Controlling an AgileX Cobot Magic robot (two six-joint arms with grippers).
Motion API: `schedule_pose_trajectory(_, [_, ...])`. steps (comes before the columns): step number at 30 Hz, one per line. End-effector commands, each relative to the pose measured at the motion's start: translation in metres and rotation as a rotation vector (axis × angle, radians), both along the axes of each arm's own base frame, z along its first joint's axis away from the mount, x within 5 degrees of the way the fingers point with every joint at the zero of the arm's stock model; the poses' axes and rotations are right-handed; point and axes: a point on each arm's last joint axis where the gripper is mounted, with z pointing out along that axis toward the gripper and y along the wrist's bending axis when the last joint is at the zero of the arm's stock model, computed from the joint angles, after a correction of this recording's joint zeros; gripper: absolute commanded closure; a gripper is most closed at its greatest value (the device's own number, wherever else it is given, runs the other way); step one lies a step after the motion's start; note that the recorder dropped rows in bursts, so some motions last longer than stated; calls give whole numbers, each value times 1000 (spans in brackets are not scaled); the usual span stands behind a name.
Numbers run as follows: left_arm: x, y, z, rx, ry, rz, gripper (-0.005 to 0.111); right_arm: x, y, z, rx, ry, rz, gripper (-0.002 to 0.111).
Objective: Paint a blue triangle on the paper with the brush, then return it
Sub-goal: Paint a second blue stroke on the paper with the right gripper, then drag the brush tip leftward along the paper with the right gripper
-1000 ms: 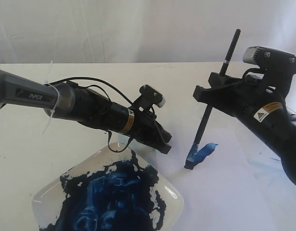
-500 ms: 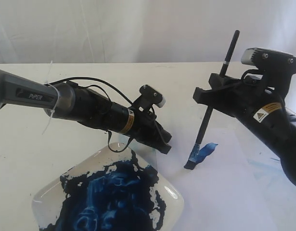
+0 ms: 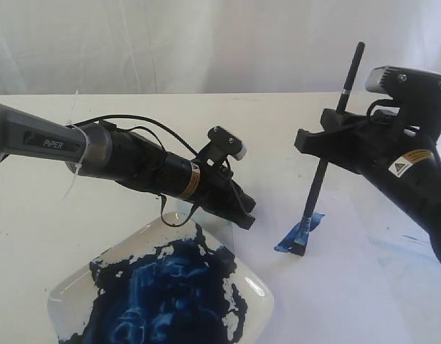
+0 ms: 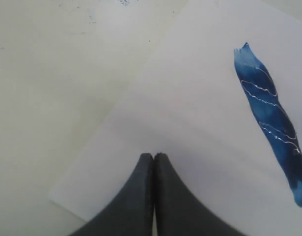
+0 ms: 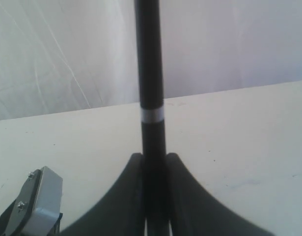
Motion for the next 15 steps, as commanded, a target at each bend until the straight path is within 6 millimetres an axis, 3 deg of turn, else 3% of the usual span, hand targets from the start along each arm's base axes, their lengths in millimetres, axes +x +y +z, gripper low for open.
schedule_pose_trajectory(1, [-2,-2,-1,9,-6,-10,107,-3,-2,4,-13,-3,2,108])
schedule_pose_trajectory(7, [-2,-2,-1,9,-6,-10,107,-4,-4,16,35,-77,-12,108])
schedule_pose_trajectory(15, [-2,-2,-1,9,-6,-10,107,-1,-1,8,94,-30,-20,108])
